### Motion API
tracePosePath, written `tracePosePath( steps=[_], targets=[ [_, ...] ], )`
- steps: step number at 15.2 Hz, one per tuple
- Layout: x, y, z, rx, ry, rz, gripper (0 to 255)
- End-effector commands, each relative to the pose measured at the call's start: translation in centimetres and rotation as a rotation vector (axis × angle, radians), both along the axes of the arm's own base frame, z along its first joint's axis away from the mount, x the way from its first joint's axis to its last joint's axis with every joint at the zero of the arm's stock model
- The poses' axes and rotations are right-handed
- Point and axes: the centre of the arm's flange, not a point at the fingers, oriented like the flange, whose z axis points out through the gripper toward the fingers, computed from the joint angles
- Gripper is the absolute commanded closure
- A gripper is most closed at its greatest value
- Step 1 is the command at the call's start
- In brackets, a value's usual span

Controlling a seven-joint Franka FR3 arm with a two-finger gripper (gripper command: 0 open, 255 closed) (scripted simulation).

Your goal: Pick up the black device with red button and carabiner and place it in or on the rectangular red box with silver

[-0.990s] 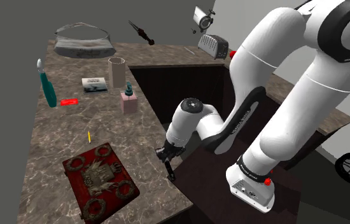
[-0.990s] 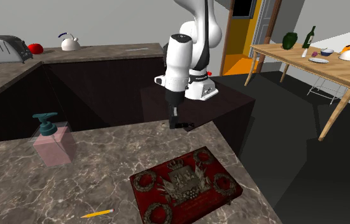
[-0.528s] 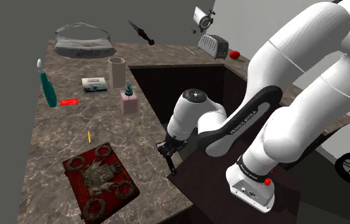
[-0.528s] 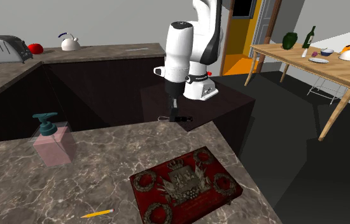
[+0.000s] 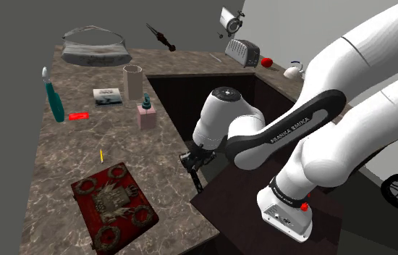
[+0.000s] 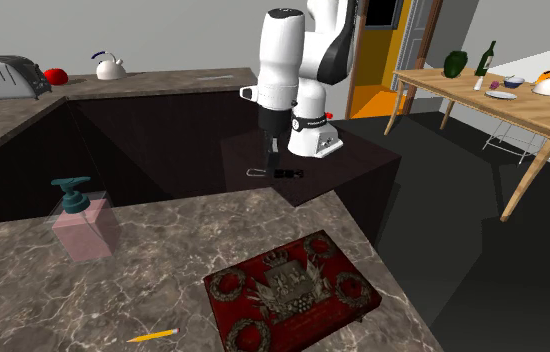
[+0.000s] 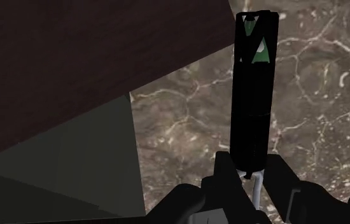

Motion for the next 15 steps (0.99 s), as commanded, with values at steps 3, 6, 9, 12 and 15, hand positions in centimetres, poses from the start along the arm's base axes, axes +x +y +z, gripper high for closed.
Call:
tracePosePath(
  steps=[3, 6, 9, 12, 15],
  targets=[
    [1.3, 2.3, 0.6, 0.000, 0.001, 0.000, 255],
    [3.3, 5.7, 0.6, 0.000, 0.001, 0.000, 255],
    [5.3, 9.1, 0.6, 0.000, 0.001, 0.000, 255],
    [7.4, 12.4, 0.6, 0.000, 0.001, 0.000, 255],
    [9.4, 15.8, 0.7, 0.000, 0.001, 0.000, 255]
  ],
)
